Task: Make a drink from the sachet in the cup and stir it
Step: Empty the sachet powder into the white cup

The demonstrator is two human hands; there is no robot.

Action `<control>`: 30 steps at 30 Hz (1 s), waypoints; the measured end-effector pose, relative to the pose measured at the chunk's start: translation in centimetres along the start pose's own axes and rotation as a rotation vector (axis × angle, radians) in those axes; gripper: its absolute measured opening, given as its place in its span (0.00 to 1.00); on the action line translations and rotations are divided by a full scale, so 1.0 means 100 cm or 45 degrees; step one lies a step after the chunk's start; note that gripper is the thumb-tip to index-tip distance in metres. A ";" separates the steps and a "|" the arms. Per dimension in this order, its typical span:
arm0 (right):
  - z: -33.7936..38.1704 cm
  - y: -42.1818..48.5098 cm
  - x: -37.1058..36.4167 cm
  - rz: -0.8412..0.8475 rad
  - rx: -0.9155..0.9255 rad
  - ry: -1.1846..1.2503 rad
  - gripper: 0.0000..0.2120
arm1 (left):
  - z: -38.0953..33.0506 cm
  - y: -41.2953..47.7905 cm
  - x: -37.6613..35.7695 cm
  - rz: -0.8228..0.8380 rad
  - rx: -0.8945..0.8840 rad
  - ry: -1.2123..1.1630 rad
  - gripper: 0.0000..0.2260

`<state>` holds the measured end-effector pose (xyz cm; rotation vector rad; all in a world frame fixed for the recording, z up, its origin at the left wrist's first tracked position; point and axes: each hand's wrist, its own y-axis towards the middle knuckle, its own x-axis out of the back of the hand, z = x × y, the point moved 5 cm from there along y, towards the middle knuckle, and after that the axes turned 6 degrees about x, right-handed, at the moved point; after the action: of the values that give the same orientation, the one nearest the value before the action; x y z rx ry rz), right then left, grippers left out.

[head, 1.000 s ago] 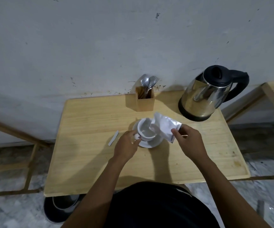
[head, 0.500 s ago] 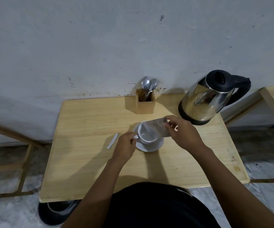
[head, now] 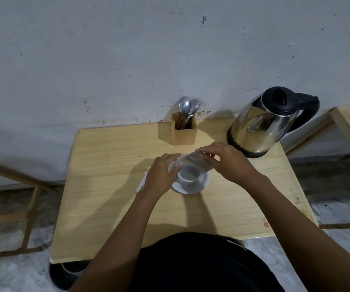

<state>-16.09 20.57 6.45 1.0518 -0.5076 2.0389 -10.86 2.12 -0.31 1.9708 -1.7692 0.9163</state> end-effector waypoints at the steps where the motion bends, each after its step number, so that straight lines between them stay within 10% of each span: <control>1: 0.001 0.002 -0.001 0.010 0.018 -0.023 0.12 | -0.003 0.003 0.000 -0.010 -0.020 0.034 0.12; 30: -0.015 -0.013 -0.004 -0.357 -0.285 -0.058 0.06 | 0.007 0.007 -0.011 -0.140 0.055 -0.142 0.07</control>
<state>-15.63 22.16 5.25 0.9759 -0.5635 1.6747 -11.41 2.39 -1.61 2.1615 -1.6929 0.8301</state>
